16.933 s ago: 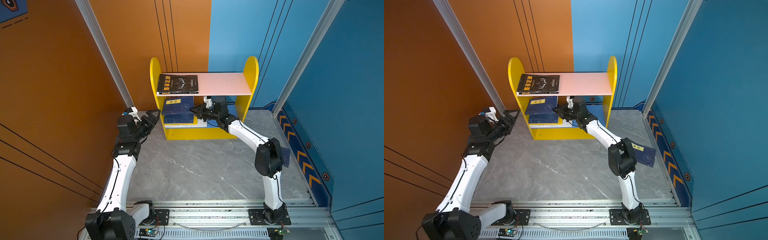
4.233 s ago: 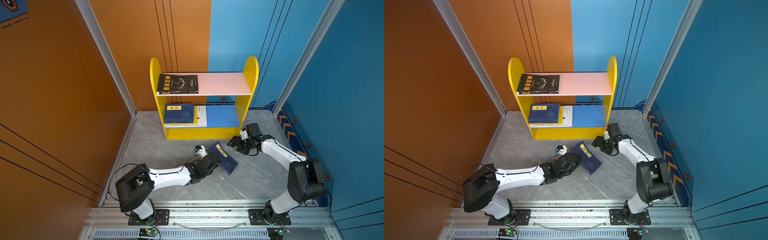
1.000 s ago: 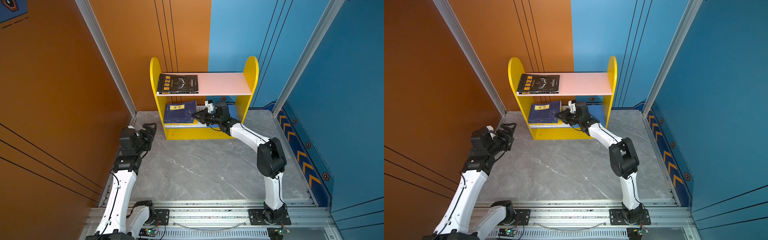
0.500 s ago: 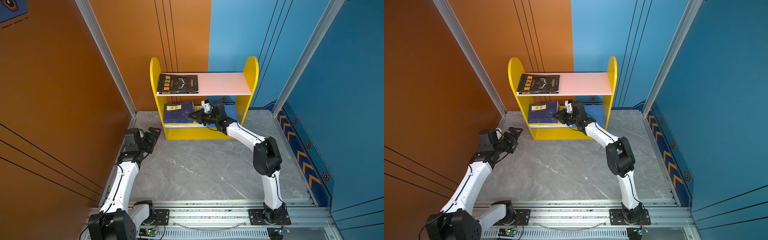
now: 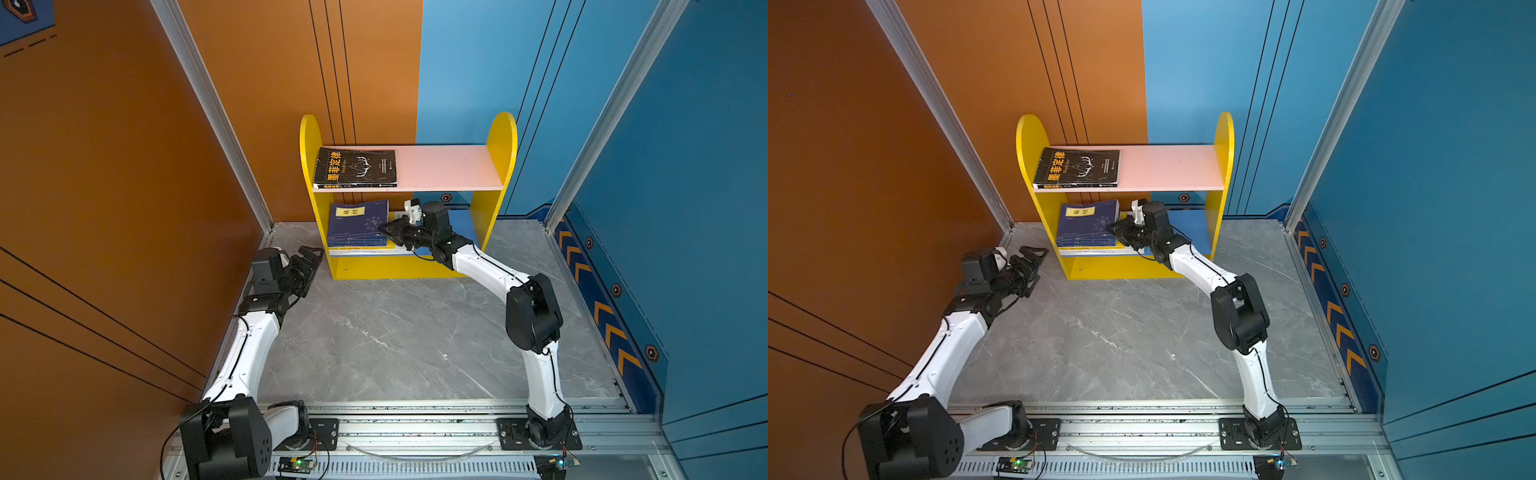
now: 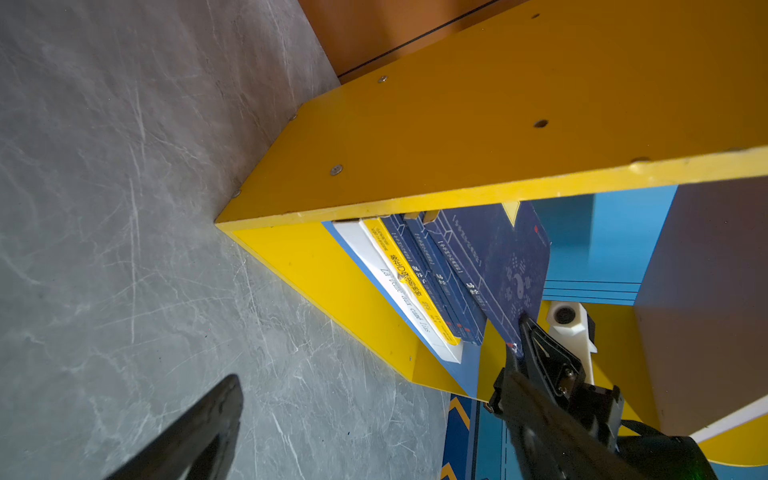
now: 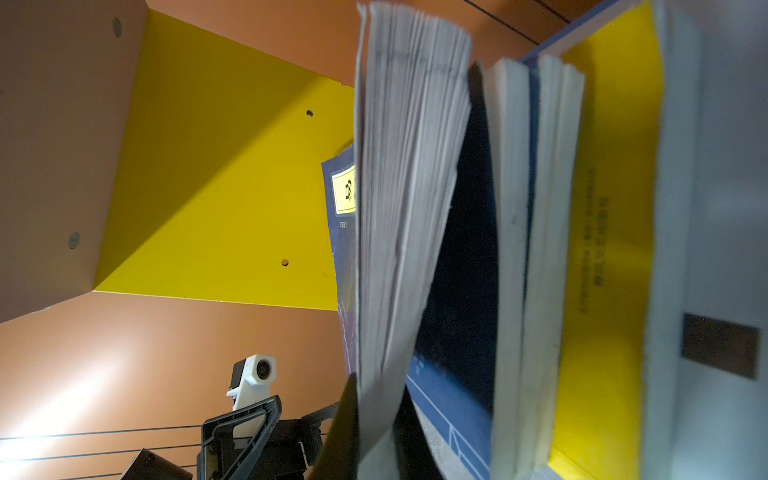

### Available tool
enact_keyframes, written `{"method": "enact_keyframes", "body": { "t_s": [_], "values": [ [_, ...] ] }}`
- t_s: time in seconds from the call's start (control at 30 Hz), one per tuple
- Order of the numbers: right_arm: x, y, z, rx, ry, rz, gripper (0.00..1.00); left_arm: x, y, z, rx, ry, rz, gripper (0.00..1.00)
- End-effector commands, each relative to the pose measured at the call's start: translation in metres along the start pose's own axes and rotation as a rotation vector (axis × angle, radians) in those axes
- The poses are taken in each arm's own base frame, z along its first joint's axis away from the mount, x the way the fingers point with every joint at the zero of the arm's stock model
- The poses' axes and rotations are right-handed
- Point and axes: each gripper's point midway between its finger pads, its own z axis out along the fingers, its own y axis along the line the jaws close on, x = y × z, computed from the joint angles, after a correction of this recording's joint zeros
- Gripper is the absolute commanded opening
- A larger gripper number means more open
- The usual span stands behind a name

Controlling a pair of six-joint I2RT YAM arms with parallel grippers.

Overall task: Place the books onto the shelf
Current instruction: 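Push the book against the shelf stack with the right gripper while the left withdraws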

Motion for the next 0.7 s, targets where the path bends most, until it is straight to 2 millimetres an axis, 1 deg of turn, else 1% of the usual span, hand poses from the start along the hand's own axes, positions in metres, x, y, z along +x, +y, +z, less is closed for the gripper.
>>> {"method": "enact_keyframes", "body": {
  "t_s": [0.0,0.13,0.23,0.3,0.33,0.4,0.57,0.67],
  "values": [
    [0.002,0.003,0.008,-0.002,-0.005,-0.015,0.07,-0.009,-0.024,0.007,0.059,-0.009,0.042,0.98],
    [0.004,0.004,0.010,0.001,-0.005,-0.020,0.07,-0.013,-0.029,0.022,0.043,-0.013,0.045,0.98],
    [0.006,-0.001,0.010,0.022,-0.004,-0.022,0.07,-0.018,-0.032,0.031,0.040,-0.048,0.042,0.98],
    [0.006,-0.004,0.009,0.039,-0.007,-0.025,0.07,-0.018,-0.028,0.038,0.020,-0.063,0.039,0.98],
    [0.006,-0.005,0.009,0.046,-0.010,-0.025,0.07,-0.023,-0.038,0.040,0.031,-0.077,0.046,0.98],
    [0.006,-0.006,0.009,0.050,-0.011,-0.028,0.08,-0.022,-0.039,0.049,0.018,-0.078,0.053,0.98],
    [0.007,-0.009,0.011,0.059,-0.012,-0.032,0.08,-0.023,-0.030,0.071,-0.018,-0.135,0.051,0.98],
    [0.006,-0.011,0.011,0.070,-0.019,-0.033,0.08,-0.020,-0.017,0.083,-0.063,-0.171,0.049,0.98]
  ]
}}
